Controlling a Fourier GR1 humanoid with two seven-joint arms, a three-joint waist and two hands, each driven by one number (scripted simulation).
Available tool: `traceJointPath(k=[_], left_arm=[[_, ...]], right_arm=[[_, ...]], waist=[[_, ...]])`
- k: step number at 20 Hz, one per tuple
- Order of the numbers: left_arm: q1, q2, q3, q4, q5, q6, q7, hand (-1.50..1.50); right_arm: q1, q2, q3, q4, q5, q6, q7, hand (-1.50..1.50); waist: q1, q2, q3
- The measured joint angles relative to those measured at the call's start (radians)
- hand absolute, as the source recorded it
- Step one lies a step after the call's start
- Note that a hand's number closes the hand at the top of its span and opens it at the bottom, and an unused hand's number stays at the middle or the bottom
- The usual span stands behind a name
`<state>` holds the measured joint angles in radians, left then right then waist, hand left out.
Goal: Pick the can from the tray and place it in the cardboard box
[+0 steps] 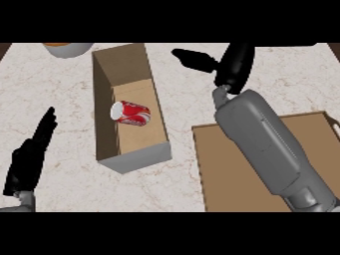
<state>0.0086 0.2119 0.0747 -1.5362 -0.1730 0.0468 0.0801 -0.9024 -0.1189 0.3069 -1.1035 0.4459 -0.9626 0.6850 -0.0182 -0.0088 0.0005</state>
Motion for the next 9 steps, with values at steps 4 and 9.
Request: traceJointPath(k=[4, 9], left_arm=[[0.003, -0.012, -0.002, 0.000, -0.010, 0.014, 0.002, 0.00], [0.012, -0.014, -0.006, -0.038, -0.009, 0.009, 0.030, 0.00]], right_arm=[[0.161, -0.089, -0.038, -0.205, -0.016, 0.004, 0.002, -1.50], [0.390, -0.236, -0.081, -0.510, -0.090, 0.069, 0.005, -1.50]], waist=[[-0.013, -0.001, 0.000], [-0.014, -0.001, 0.000]])
